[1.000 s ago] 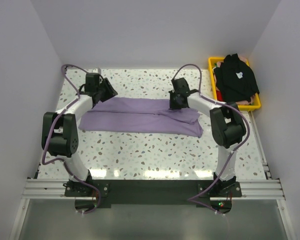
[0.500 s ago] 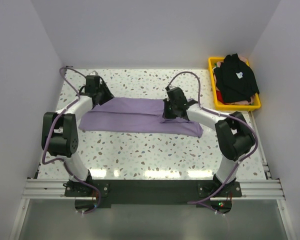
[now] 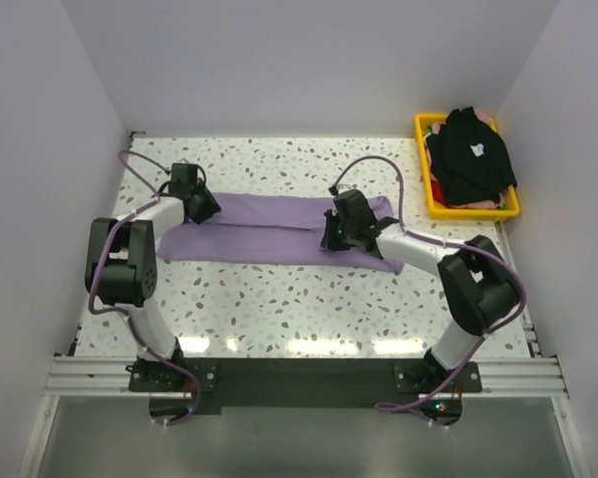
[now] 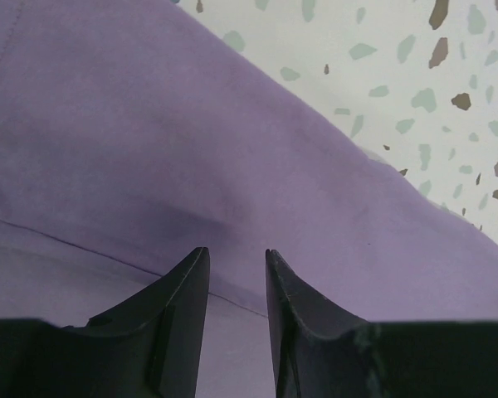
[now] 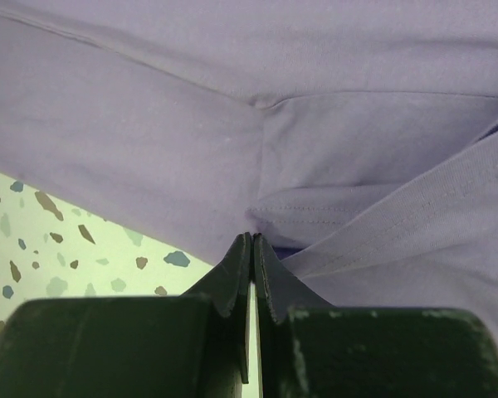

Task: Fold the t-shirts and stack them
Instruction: Fold the tshirt

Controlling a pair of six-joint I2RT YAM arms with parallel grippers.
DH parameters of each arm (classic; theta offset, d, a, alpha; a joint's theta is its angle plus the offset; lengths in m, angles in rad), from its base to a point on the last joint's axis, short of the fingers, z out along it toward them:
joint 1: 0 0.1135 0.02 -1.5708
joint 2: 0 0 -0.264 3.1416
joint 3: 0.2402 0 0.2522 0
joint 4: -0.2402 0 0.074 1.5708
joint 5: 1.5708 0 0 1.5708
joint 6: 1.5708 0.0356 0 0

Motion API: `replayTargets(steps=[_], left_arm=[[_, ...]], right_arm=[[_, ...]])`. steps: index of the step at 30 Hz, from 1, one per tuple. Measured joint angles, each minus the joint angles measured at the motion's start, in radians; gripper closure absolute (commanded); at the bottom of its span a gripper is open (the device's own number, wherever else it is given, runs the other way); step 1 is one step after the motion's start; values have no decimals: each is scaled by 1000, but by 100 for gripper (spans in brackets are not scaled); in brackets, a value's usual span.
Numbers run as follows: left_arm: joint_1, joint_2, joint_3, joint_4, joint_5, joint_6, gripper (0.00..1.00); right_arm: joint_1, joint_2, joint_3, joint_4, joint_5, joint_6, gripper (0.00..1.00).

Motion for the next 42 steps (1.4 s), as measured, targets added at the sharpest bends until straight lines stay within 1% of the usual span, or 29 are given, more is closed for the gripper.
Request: replayTargets(steps=[5, 6, 11, 12, 13, 14, 15, 17, 18, 20, 21, 25, 29, 32, 35, 37, 38, 42], left_arm=[[9, 2, -24, 1, -19, -9, 67], [10, 2, -28, 2, -22, -10, 67], [23, 2, -39, 2, -27, -24, 74], [26, 2, -39, 2, -27, -26, 75], [31, 2, -39, 3, -27, -26, 76], [35, 2, -39, 3, -27, -26, 76], [39, 2, -39, 3, -27, -26, 76], [45, 2, -39, 3, -27, -26, 77], [48, 2, -39, 3, -27, -25, 77], [50, 2, -39, 3, -27, -25, 77], [50, 2, -39, 4, -27, -24, 76], [47, -3, -39, 8, -3, -11, 66], [17, -23, -27, 10, 39, 13, 59], [-47, -43, -5, 21, 76, 31, 55], [-127, -50, 28, 31, 114, 48, 52], [-179, -50, 42, 42, 140, 57, 50], [-207, -50, 46, 51, 157, 60, 49], [-314, -41, 48, 80, 216, 73, 44]], right_arm=[[0, -58, -57, 44, 0, 10, 100], [0, -66, -66, 48, 0, 13, 94], [0, -75, -88, 65, 0, 16, 87], [0, -76, -90, 65, 0, 16, 82], [0, -77, -90, 65, 0, 18, 79], [0, -82, -91, 65, 0, 17, 76], [0, -88, -92, 65, 1, 16, 71], [0, -104, -92, 65, 5, 15, 68], [0, -115, -92, 64, 8, 15, 64], [0, -136, -92, 62, 22, 13, 59], [0, -146, -92, 57, 33, 12, 58], [-14, -152, -40, -25, 105, -3, 56], [-101, -101, 100, -100, 131, -19, 56], [-200, -35, 194, -116, 137, -32, 56], [-262, 50, 270, -146, 158, -49, 55], [-278, 114, 312, -174, 168, -61, 54], [-279, 144, 325, -186, 175, -66, 52], [-271, 216, 333, -225, 183, -81, 52]])
